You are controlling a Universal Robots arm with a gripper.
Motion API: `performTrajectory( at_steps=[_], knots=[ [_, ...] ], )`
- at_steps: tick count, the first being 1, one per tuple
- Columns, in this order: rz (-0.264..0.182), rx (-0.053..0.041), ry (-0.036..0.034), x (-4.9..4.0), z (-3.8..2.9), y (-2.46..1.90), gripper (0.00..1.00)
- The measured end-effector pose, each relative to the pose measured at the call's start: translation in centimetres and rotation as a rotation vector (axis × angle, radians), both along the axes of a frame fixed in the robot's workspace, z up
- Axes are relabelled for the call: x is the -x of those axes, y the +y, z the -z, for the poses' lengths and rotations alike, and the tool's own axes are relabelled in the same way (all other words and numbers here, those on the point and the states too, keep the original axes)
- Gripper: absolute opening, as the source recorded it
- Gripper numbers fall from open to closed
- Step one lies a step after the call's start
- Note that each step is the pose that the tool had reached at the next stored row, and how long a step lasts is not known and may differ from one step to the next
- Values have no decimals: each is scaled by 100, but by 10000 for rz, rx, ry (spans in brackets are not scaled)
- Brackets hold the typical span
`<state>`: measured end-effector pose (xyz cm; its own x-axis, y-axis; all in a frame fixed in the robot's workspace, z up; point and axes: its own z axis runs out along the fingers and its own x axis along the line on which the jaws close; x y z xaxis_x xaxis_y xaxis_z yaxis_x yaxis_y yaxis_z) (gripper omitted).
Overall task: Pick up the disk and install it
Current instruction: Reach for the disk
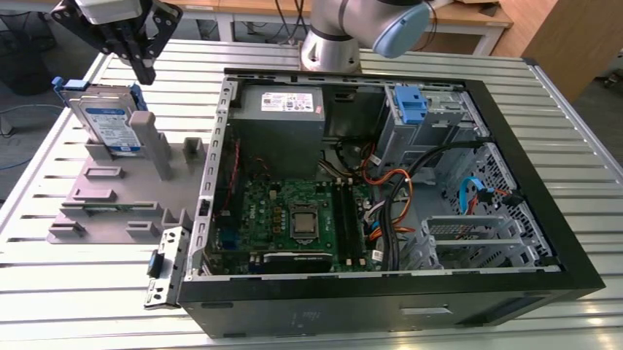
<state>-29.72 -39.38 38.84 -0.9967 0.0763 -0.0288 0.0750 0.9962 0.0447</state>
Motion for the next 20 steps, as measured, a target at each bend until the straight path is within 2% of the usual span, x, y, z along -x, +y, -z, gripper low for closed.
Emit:
performTrajectory(
  at_steps=[7,20],
  knots=[
    [-1,0,0,54,4,1,11],
    [0,0,0,305,27,18,11]
  ],
)
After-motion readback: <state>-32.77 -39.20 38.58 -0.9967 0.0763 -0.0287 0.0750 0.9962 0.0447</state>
